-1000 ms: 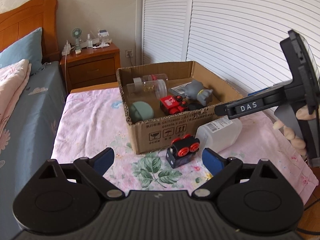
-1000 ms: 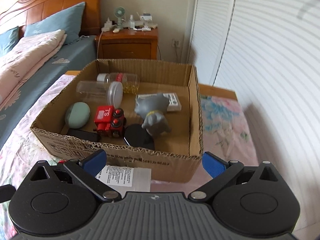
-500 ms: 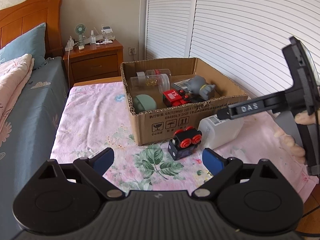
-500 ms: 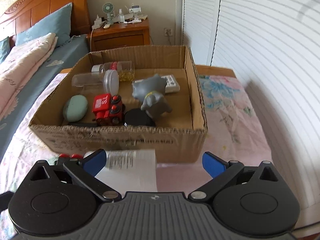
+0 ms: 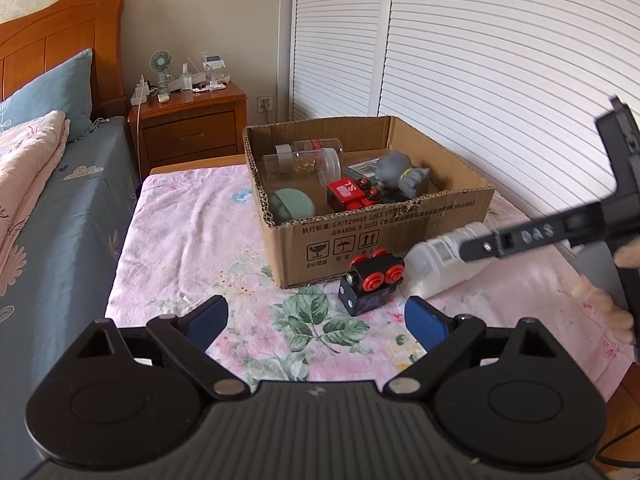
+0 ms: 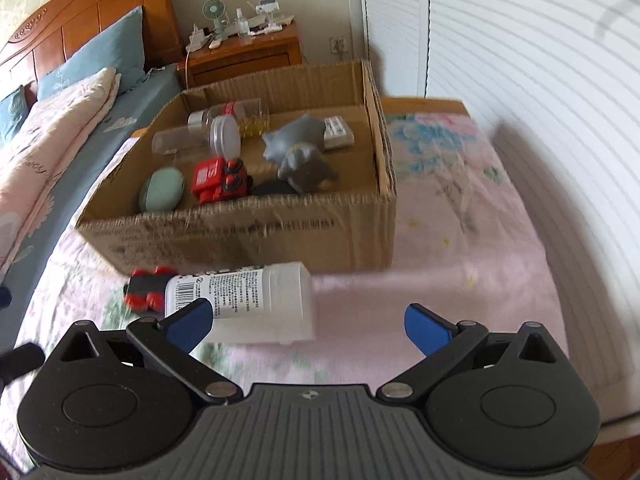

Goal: Organize rigid objects
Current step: 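Move the right tool to the white plastic bottle and grasp it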

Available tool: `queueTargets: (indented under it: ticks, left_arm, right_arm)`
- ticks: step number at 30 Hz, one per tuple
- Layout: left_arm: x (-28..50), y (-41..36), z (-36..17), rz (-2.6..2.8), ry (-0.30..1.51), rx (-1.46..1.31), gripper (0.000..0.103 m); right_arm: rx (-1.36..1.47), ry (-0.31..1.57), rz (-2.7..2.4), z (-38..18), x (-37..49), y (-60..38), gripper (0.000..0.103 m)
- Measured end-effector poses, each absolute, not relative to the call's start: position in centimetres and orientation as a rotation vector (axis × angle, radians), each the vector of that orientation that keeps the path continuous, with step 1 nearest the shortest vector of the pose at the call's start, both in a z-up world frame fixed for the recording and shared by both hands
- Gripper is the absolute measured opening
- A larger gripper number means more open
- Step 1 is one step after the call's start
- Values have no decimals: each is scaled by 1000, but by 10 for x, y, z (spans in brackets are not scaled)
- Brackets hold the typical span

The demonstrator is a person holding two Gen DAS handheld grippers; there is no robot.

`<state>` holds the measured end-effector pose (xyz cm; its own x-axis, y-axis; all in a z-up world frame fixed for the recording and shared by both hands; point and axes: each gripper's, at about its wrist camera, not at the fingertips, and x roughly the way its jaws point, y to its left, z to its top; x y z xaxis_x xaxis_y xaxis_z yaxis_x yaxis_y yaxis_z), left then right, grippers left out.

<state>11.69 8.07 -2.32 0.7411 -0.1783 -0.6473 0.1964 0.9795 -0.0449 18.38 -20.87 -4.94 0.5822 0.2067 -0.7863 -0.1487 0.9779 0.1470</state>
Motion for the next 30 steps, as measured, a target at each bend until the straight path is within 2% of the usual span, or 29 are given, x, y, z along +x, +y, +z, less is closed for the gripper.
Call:
queueTargets:
  ticks: [6,14,25,30]
  left_arm:
    - [117,83,-24,-209,710,26,95]
    - [118,80,-26,-222,714,22,95]
    - [125,85,-37,-203,754,15,95]
    - [128,85,-40,-208,766,17,95]
  right_arm:
    - [-18,966,208,-62,152,-212,103]
    - [3,863,296,-33,154,-193,103]
    - [46,808,252,-65,186,-164,103]
    - [9,781,162,-73,183,-180,103]
